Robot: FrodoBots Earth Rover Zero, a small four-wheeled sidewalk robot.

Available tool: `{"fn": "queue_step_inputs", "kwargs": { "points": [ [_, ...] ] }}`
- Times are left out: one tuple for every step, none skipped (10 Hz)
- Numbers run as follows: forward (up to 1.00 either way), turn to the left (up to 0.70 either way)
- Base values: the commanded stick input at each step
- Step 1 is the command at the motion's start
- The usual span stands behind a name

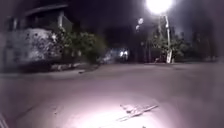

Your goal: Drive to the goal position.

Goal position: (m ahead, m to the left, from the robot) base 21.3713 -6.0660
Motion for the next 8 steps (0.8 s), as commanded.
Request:
{"fn": "queue_step_inputs", "kwargs": {
  "points": [
    [0.70, 0.01],
    [0.70, 0.01],
    [0.70, 0.01],
    [0.70, 0.01],
    [0.70, 0.01],
    [0.70, 0.01],
    [0.70, 0.01],
    [0.70, 0.01]
  ]
}}
